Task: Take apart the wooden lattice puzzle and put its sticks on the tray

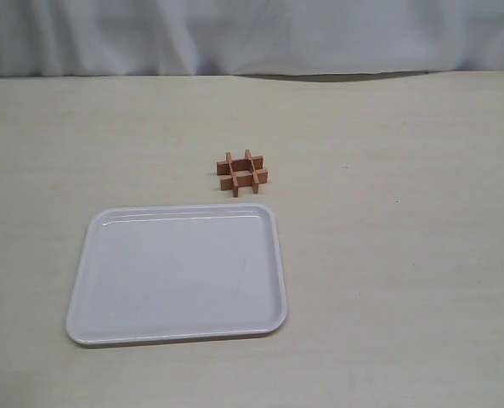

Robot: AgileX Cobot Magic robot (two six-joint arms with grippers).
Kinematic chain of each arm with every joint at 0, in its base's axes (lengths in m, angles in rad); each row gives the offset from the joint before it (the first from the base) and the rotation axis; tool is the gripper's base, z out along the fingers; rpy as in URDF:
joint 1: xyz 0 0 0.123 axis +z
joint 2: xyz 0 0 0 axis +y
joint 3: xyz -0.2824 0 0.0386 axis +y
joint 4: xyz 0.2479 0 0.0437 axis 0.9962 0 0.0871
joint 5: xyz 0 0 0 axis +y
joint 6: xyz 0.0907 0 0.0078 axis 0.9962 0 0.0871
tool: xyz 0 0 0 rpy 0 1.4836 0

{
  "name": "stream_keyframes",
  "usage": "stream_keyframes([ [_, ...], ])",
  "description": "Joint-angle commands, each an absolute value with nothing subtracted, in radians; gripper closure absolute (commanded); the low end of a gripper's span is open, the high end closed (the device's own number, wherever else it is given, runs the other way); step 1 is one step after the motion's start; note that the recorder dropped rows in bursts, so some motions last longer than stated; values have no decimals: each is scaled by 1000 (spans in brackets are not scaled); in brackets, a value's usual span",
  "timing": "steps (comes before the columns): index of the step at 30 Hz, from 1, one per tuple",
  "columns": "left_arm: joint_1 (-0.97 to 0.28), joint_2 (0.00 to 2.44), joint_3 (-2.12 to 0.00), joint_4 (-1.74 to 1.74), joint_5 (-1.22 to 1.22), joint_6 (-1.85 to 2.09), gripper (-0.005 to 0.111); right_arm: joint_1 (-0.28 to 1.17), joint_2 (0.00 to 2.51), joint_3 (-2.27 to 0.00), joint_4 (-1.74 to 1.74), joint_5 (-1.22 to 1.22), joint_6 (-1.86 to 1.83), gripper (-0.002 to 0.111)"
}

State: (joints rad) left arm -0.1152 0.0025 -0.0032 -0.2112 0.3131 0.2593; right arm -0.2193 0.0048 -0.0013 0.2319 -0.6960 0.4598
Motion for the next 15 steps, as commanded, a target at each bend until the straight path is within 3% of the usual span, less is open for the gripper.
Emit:
stream_keyframes([
  [1, -105, 0, 0, -213, 304, 265, 107, -218, 0, 0, 99, -663, 788, 29],
  [6, -105, 0, 0, -213, 304, 265, 107, -218, 0, 0, 96, -714, 797, 29],
  [15, -105, 0, 0, -213, 304, 265, 107, -218, 0, 0, 65, -598, 717, 29],
])
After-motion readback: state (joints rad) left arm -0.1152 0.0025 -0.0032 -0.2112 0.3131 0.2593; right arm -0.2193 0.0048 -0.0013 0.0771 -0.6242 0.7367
